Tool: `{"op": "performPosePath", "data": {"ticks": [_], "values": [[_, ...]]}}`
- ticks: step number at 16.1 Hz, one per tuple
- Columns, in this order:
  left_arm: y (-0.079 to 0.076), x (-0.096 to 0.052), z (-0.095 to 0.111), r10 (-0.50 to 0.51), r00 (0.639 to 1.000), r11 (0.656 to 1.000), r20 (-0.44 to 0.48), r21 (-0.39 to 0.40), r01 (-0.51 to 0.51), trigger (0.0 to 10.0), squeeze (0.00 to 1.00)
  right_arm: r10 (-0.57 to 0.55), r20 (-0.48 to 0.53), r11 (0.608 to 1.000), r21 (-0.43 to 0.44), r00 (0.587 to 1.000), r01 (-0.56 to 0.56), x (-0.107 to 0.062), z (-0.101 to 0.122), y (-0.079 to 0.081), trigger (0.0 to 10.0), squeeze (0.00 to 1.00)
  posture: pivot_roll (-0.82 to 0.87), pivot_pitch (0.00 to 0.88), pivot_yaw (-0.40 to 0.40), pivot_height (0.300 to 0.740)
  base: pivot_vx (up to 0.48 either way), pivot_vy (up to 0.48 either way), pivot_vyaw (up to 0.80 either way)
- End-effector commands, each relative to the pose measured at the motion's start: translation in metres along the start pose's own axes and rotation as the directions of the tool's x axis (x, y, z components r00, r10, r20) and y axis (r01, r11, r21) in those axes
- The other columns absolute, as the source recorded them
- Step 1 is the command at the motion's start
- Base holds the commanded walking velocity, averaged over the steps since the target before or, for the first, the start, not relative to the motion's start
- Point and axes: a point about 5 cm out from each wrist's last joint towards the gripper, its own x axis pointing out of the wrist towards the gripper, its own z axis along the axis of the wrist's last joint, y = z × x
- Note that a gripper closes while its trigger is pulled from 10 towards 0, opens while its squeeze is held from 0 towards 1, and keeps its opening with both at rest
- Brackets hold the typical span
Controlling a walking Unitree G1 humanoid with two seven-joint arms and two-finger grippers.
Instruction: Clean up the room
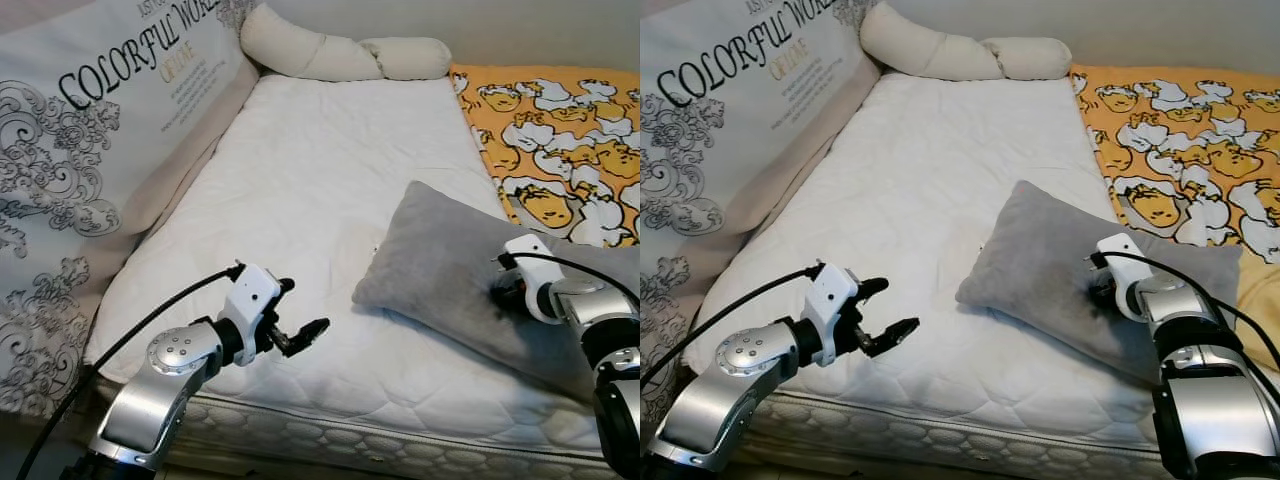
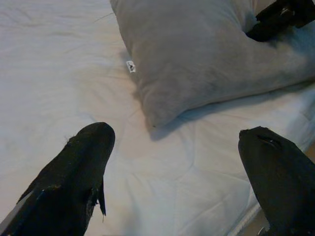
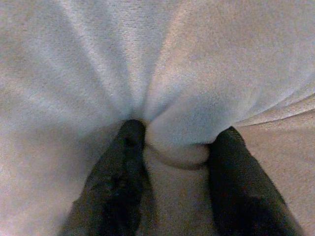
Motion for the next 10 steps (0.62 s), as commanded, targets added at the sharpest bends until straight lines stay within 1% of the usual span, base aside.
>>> {"op": "performPosePath", "data": {"ticks": [1,5,10], "values": [[-0.0023,-0.0003,0.0035,-0.012,1.000,1.000,0.006,0.024,0.012,10.0,0.00,0.064,-0.092,0.998,0.009,0.994,-0.063,0.0089,-0.0215,0.0155,0.0,0.00,0.02,0.000,0.041,0.740,0.000,0.000,0.00],[-0.0033,-0.0005,0.0030,-0.021,1.000,0.999,0.000,0.027,0.021,10.0,0.00,0.078,-0.076,0.997,0.007,0.994,-0.077,0.0107,-0.0202,0.0192,0.0,0.00,0.02,0.000,0.045,0.740,0.000,0.000,0.00],[-0.0055,-0.0009,0.0009,-0.073,0.997,0.997,-0.029,0.015,0.074,10.0,0.00,0.088,-0.048,0.996,0.024,0.995,-0.087,0.0113,-0.0174,0.0212,0.0,0.00,0.01,0.000,0.050,0.740,0.000,0.000,0.00]]}}
